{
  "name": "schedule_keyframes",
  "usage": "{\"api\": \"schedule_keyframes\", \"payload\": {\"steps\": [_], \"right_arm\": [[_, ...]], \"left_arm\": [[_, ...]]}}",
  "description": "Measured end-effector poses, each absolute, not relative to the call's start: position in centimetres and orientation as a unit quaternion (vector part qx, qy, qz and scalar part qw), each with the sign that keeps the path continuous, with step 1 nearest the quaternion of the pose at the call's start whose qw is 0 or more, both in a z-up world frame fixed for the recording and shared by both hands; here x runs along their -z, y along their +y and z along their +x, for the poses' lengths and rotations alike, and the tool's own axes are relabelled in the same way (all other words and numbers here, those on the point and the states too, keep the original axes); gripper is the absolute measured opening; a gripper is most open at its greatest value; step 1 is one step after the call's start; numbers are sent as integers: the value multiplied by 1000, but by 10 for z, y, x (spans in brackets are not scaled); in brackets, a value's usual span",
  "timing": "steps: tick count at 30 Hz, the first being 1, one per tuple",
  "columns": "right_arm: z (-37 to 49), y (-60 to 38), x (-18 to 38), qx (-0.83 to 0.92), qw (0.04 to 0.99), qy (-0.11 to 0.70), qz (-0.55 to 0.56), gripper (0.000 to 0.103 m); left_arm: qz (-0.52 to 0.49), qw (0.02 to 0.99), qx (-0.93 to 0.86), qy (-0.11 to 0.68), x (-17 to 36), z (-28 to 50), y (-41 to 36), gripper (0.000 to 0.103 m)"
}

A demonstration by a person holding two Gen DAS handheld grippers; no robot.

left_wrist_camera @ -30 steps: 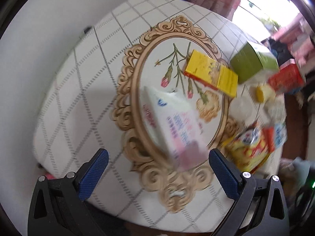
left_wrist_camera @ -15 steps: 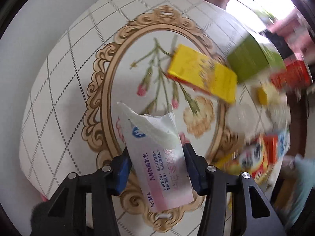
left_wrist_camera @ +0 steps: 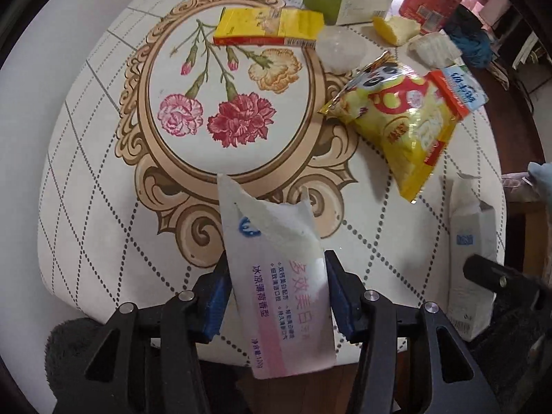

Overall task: Collect trash
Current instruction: 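Grasp the white-pink cosmetic box with the left tool while the right tool grasps the white box, then carry both boxes over the white wastebasket and open both tools to drop them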

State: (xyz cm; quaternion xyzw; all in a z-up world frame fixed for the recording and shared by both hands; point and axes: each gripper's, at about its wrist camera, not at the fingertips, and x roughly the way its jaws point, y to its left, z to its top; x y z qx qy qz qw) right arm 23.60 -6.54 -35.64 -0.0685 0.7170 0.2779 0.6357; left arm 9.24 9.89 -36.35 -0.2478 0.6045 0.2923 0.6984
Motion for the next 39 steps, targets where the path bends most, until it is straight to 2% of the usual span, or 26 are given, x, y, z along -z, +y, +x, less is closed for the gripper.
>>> {"api": "schedule_keyframes", "payload": {"steps": [7,9,14,25,33,39], "right_arm": [[214,-31,352,-295,657,675,-159,61],[211,-26,355,-297,659,669,-173,47],[204,-22,358,-302,663,663,-176,39],[220,-63,291,-322,705,622,-109,38],[259,-103,230,-323,745,580,-57,38],[314,-170,210,-283,775,564,-11,38]], "left_arm": [[-239,703,-298,600,375,98,111,46],[-236,704,-299,599,377,99,116,45],[-218,708,-306,598,359,109,103,45],[-173,766,-295,544,272,121,69,45],[-135,822,-244,496,207,177,35,45],[-119,841,-187,493,200,248,-2,45]]}}
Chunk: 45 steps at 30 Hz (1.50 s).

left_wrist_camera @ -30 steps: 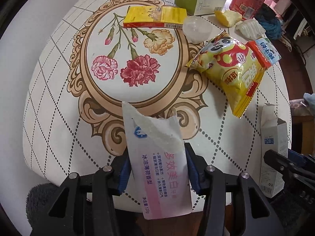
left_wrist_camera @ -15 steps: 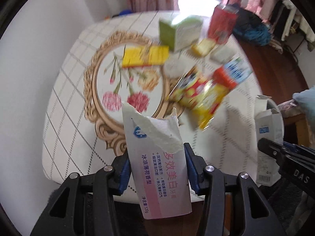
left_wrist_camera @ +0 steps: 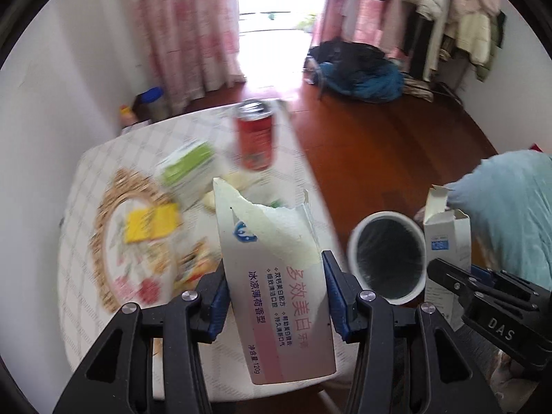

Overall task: Collect trash
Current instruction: 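Carry both boxes over the white wastebasket and open both tools to drop them, then grasp the yellow panda chip bag with the left tool while the right tool grasps the milk carton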

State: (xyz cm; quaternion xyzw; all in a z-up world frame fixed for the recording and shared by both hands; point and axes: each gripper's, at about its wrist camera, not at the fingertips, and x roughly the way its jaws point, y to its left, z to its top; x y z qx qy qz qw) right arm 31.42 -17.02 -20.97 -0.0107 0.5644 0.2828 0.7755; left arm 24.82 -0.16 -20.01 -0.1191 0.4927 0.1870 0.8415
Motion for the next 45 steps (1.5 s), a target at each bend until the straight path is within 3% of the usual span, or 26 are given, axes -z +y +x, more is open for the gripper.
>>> {"api": "schedule_keyframes", "payload": {"steps": [4,13,23,25,26,27,30,31,33,35,45], "right_arm": [[354,-215,223,-240,785,571,-1,38],[435,-282,313,-164,758,631,8,38],[476,-291,395,-139,721,679,31,38],[481,-292,404,-135,715,685,34,38],[484,-291,408,-132,713,688,33,38],[487,-292,413,-130,710,691,34,38],[492,-294,426,-125,700,703,36,41],[492,-294,428,-123,699,703,33,48],[493,-293,430,-119,702,702,28,83],[489,-291,426,-115,704,701,16,93],[458,-287,389,-94,715,691,-46,98]], "left_arm": [[-114,837,-147,514,223,305,-32,45],[-158,788,-46,593,308,415,-79,45],[-234,718,4,656,390,472,-79,48],[-247,706,5,664,401,477,-78,64],[-253,705,7,663,401,477,-80,79],[-256,704,8,662,404,479,-80,86],[-245,709,0,662,404,479,-80,86],[-233,712,-7,663,403,477,-81,87],[-198,723,-21,661,396,471,-83,96],[-170,734,-37,656,390,465,-83,97],[-88,771,-112,621,342,415,-79,97]]}}
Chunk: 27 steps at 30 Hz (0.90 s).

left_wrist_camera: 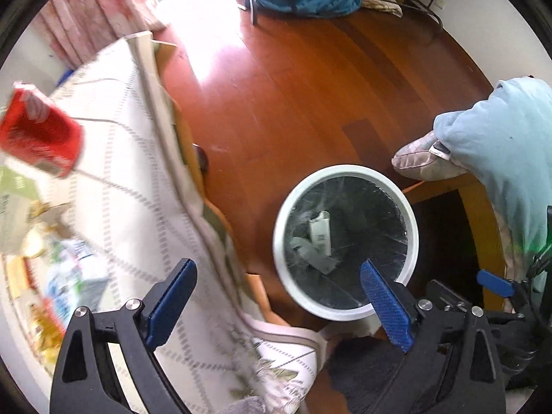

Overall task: Collect trash
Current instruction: 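Grasp the yellow panda chip bag with the left tool while the right tool grasps the milk carton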

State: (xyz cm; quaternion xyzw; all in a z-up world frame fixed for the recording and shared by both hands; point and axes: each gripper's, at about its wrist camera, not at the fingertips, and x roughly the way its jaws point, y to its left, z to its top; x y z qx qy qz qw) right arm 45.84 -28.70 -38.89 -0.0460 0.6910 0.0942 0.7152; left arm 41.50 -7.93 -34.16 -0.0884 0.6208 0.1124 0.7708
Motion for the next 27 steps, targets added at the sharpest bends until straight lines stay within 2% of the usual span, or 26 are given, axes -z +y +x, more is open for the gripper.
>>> {"api": "schedule_keyframes", "payload": {"steps": [6,18,24,27], "right_arm": [[433,-296,355,-90,729,677,-47,98],[379,-306,242,-105,792,602,-4,98],[358,-281,195,-146,804,575,26,98],[349,-247,184,-181,798,574,26,98]], "left_arm": [[-77,793,-120,592,302,388,-84,97],[-73,841,-130,519,210,331,-91,97],[-106,851,-171,485,173,294,-49,97],[-111,843,-216,479,172,268,-14,97]]}}
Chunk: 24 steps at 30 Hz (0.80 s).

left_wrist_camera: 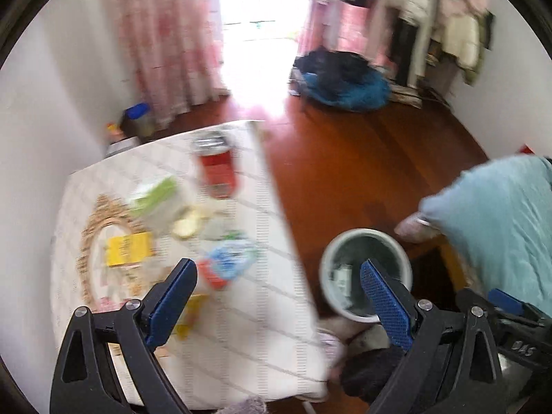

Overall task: Collect trash
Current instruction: 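Grasp the yellow panda chip bag with the left tool while the right tool grasps the milk carton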

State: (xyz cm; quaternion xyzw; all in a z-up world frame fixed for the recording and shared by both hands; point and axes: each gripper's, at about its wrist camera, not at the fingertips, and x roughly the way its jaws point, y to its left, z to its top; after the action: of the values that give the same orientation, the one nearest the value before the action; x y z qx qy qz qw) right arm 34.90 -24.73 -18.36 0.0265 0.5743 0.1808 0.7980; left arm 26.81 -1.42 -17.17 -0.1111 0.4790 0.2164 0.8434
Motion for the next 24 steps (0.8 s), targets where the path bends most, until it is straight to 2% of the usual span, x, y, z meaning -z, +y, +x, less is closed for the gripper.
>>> {"api": "schedule_keyframes", "payload": {"steps": [6,10,16,18,20,24], "right_arm": [[339,-160,211,-235,761,604,25,98],[342,-108,250,-251,733,630,43,98],[360,-72,299,-221,710,664,81,98],[366,-67,307,-213,706,669,88,98],[370,-60,314,-209,705,672,93,98],[373,-42,320,-220,694,678,102,98]], "left_arm": [[-180,783,-305,511,227,211,72,97],[-338,710,-322,527,295,184,120,96],[-476,636,-327,511,357,186,144,96],[-501,621,-333,502,367,185,147,81],[-499,631,-343,485,361,185,148,53],[-436,654,-355,506,356,180,151,49]]}}
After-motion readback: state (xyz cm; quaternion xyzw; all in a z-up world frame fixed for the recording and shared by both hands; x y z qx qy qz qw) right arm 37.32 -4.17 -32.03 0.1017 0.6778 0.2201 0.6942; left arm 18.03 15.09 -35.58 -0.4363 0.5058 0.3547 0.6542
